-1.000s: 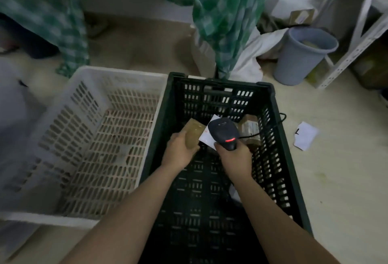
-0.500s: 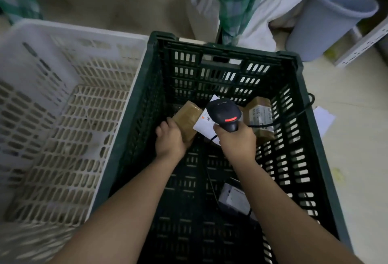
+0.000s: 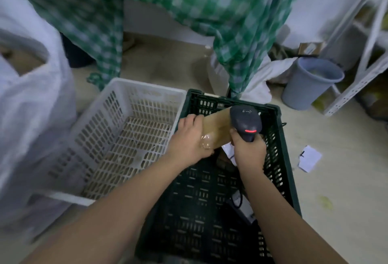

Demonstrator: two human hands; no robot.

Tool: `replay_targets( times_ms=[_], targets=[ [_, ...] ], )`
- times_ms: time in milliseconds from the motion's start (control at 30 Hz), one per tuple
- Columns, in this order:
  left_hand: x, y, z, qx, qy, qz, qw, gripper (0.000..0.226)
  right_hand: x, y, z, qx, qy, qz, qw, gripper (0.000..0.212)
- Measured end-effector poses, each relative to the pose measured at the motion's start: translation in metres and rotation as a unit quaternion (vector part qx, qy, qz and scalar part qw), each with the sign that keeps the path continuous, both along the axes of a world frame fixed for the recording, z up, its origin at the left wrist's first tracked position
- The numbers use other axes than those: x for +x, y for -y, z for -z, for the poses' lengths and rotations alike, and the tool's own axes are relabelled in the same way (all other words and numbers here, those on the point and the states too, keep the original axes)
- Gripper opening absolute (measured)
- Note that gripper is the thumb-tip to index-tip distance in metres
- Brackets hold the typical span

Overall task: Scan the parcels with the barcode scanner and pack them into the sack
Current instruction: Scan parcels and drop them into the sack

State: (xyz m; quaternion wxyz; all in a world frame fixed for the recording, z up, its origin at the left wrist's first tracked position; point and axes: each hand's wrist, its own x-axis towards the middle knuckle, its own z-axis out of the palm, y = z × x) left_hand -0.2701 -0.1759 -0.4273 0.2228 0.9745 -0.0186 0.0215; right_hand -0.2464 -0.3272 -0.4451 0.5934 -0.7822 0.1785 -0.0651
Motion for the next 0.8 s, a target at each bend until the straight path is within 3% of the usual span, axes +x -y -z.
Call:
replay_targets(
  times_ms=[200, 300, 400, 467, 567, 600, 667, 800],
  targets=[
    [-0.068, -0.077, -0.053, 0.114, 0.057, 0.035, 0.991, 0.095, -0.034, -0.039, -0.058, 0.058, 0.045, -0.060, 0.996, 0.025],
    [-0.099, -0.101, -0.039, 0.205, 0.046, 0.092, 0.973, 0.084, -0.049, -0.066, -0.049, 0.043, -0.006, -0.110, 0.993, 0.028],
    [-0.115, -0.117, -0.021, 0.223, 0.012, 0.093, 0.970, 0.074, -0.059, -0.081, -0.018, 0.042, -0.077, -0.130, 0.988, 0.035],
    [-0.113, -0.128, -0.010, 0.158, -0.001, 0.087, 0.984, 0.064, -0.065, -0.084, -0.006, 0.047, -0.092, -0.124, 0.987, 0.031],
    [-0.112, -0.138, 0.002, -0.113, -0.026, -0.008, 0.993, 0.067, -0.063, -0.082, 0.003, 0.069, -0.108, -0.117, 0.985, 0.025],
    [-0.111, -0.139, 0.003, -0.200, -0.016, -0.054, 0.978, 0.069, -0.061, -0.081, 0.004, 0.085, -0.113, -0.122, 0.983, 0.025],
    [-0.104, -0.141, 0.003, -0.281, -0.004, -0.139, 0.950, 0.070, -0.057, -0.079, 0.005, 0.094, -0.110, -0.129, 0.981, 0.024],
    [-0.089, -0.149, 0.006, -0.397, -0.130, -0.254, 0.872, 0.092, -0.053, -0.075, 0.010, 0.119, -0.105, -0.137, 0.978, 0.025]
  ],
)
